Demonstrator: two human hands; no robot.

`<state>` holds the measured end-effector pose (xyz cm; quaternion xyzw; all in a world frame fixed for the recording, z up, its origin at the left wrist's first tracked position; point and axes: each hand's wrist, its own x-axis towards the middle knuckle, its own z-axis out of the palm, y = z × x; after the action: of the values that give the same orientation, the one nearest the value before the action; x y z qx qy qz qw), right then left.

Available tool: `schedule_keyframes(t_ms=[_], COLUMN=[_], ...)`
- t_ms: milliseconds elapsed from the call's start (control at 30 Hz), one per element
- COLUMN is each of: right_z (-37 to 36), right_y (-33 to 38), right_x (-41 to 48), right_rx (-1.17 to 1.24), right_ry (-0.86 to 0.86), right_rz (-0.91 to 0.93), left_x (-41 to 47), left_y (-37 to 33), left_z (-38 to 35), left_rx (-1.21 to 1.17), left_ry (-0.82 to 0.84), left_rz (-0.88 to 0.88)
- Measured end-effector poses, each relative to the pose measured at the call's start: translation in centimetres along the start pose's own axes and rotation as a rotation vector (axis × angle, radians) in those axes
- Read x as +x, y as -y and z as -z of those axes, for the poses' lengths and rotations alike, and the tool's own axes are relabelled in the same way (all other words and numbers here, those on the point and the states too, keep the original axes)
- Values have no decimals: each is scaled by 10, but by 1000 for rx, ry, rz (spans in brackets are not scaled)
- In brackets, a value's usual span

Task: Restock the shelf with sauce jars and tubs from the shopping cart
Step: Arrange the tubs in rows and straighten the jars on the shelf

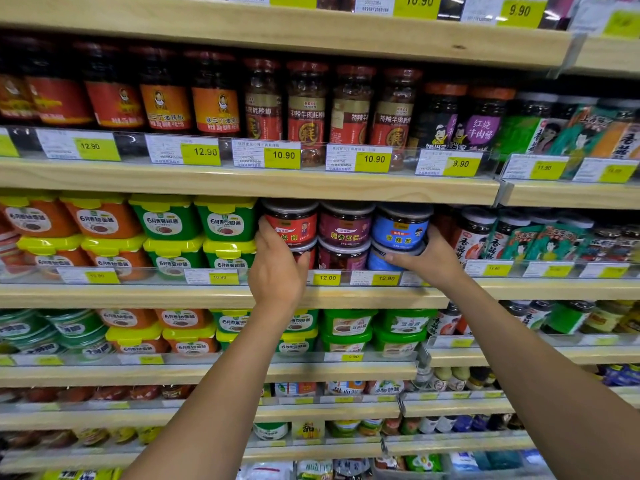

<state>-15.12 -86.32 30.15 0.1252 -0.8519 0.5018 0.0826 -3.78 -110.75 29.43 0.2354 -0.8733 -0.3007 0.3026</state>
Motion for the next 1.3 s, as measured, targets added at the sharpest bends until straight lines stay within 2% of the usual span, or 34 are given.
schedule_keyframes(t_ms=[500,1100,1300], right_z=[1,4,3], right_y=[-5,-8,-3], right_x=[2,5,5], right_rx=[-49,-58,-5], right_ry=[-15,7,-32], right_rz=[7,23,13], left_x=[4,-2,-3], left_y=[-5,2,2], left_z=[-15,-13,-12], left_rx=[142,110,110], left_ry=[-60,-61,-49], left_rz=[35,2,-24])
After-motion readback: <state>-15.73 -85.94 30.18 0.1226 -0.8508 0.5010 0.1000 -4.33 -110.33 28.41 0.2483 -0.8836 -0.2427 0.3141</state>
